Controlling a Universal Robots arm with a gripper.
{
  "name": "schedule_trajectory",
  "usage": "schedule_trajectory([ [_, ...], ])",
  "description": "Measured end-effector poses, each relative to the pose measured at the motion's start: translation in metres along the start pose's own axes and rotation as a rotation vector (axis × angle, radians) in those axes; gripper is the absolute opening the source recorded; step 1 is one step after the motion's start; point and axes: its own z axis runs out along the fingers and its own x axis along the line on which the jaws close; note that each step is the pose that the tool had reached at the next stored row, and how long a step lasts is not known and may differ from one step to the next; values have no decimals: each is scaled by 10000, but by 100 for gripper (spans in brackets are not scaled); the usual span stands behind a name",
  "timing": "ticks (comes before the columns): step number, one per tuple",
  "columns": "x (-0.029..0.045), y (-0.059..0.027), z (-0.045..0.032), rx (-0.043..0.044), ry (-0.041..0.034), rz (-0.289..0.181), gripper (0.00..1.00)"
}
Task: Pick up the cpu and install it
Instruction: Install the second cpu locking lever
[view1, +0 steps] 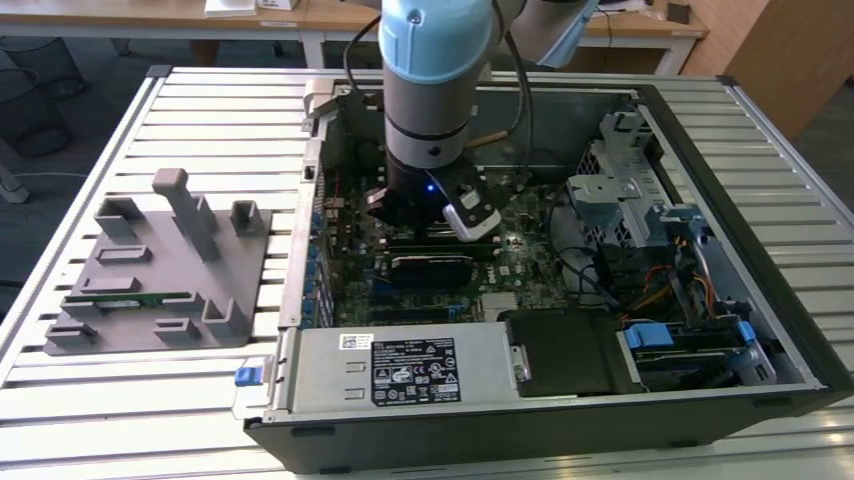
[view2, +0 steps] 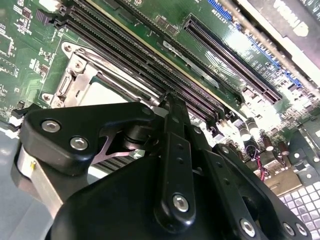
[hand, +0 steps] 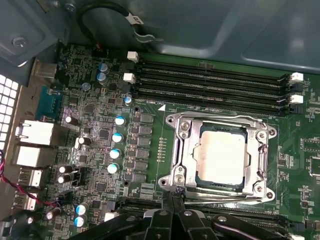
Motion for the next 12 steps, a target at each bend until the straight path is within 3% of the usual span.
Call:
schedule_trajectory([
  [4, 14, -13, 0, -50, -29, -4, 11],
  [12, 38, -31, 15, -62, -62, -8, 11],
])
